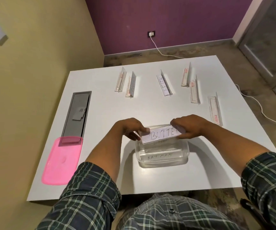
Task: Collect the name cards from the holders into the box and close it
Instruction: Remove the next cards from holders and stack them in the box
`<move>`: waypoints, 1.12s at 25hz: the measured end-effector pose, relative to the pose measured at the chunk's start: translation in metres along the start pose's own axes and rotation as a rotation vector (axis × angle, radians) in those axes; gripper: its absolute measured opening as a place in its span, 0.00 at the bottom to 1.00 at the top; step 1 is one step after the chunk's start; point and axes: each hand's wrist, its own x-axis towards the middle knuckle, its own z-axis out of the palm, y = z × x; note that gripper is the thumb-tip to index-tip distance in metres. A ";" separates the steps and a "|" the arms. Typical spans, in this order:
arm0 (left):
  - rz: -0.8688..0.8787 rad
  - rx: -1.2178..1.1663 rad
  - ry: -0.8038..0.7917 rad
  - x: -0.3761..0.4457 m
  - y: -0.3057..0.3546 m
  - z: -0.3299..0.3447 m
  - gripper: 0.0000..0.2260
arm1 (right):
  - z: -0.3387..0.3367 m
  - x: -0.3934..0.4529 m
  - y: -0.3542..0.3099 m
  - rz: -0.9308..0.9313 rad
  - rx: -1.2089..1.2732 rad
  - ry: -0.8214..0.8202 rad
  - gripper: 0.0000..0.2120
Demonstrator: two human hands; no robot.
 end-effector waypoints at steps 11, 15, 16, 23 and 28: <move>0.158 0.766 0.205 0.022 -0.017 0.044 0.07 | 0.026 -0.003 -0.033 0.029 -0.063 0.000 0.20; 0.273 1.055 0.392 0.020 -0.026 0.055 0.08 | 0.036 0.006 -0.043 0.116 -0.175 -0.014 0.23; 0.286 1.120 0.406 0.021 -0.028 0.057 0.08 | 0.039 0.007 -0.046 0.134 -0.184 -0.027 0.24; 0.298 1.221 0.416 0.023 -0.028 0.060 0.07 | 0.037 0.014 -0.048 0.166 -0.051 -0.094 0.21; 0.311 1.106 0.387 0.019 -0.023 0.057 0.11 | 0.028 0.006 -0.033 0.040 -0.041 0.020 0.21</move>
